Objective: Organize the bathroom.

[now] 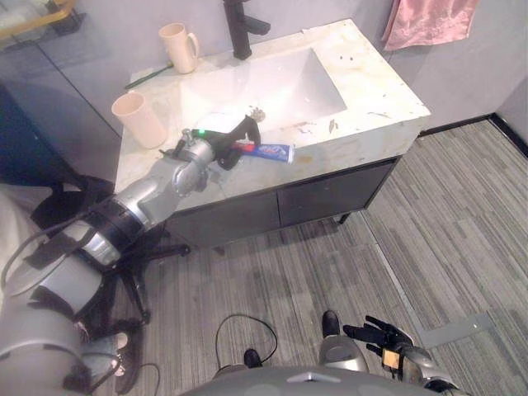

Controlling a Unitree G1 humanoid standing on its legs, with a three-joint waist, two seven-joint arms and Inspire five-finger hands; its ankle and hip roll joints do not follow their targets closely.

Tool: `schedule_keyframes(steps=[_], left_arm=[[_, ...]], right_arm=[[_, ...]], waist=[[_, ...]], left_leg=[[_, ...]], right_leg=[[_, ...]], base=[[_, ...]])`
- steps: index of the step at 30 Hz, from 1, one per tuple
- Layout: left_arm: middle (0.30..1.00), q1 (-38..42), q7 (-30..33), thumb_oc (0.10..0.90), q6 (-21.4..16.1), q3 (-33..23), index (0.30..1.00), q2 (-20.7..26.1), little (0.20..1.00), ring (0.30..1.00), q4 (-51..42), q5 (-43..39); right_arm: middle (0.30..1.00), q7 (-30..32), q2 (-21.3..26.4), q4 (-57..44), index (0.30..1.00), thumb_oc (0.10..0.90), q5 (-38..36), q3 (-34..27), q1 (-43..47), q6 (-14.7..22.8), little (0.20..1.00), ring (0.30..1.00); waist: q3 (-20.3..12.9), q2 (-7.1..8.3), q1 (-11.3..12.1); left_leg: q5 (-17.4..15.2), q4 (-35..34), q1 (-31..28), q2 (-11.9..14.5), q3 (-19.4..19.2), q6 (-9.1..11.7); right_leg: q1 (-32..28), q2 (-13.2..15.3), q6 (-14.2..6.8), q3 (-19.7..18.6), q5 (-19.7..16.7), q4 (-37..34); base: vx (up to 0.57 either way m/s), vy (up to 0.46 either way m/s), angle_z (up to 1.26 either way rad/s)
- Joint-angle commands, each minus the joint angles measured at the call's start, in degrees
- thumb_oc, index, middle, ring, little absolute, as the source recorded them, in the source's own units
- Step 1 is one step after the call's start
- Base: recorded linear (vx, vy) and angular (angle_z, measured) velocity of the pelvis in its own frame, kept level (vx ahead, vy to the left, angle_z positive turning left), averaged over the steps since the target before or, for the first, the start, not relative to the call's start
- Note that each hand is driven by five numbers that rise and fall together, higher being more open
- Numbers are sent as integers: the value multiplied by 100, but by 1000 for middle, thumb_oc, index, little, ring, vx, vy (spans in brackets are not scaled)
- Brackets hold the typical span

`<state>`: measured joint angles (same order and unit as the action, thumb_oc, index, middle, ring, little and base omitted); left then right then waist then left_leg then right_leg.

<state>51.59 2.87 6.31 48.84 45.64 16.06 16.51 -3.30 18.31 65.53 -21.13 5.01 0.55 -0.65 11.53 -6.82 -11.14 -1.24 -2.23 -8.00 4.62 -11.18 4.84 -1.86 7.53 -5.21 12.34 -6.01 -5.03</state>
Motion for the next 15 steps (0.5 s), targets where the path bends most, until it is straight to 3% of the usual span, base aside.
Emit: schedule_keyframes(steps=[1,2,5,6,15], left_arm=[[580,1094,218,587,-28,-243,580,387,580,580,400,383],[495,1095,236,530,-36,-232,495,384,495,495,439,383],[401,1086,290,467,-59,-222,401,376,401,401,476,385],[300,1074,356,400,-29,-233,300,365,300,300,480,418],[300,952,807,400,-32,-407,300,316,300,300,456,176]], right_arm=[[900,40,544,239,900,800,15,119,-598,-107,900,900],[900,29,548,243,900,800,1,112,-604,-91,900,900],[900,22,555,234,900,800,-27,114,-600,-95,900,900],[900,23,551,209,900,800,-24,120,-606,-96,900,900],[900,155,520,172,900,800,-220,113,-610,73,900,900]], waist=[[-364,139,-131],[-365,143,-134],[-364,148,-133],[-362,155,-137],[-352,197,-110]], left_leg=[[-280,897,777,-321,-146,-6],[-279,910,788,-319,-151,-5],[-283,926,804,-319,-153,-7],[-284,930,808,-323,-152,-7],[-272,943,835,-320,-158,1]], right_leg=[[-233,-347,-143,233,1316,746],[-227,-345,-141,234,1317,752],[-220,-343,-139,233,1320,759],[-217,-346,-134,231,1320,761],[-222,-337,-118,253,1329,768]], base=[[0,0,0],[0,0,0],[0,0,0],[0,0,0],[-13,2,0]])
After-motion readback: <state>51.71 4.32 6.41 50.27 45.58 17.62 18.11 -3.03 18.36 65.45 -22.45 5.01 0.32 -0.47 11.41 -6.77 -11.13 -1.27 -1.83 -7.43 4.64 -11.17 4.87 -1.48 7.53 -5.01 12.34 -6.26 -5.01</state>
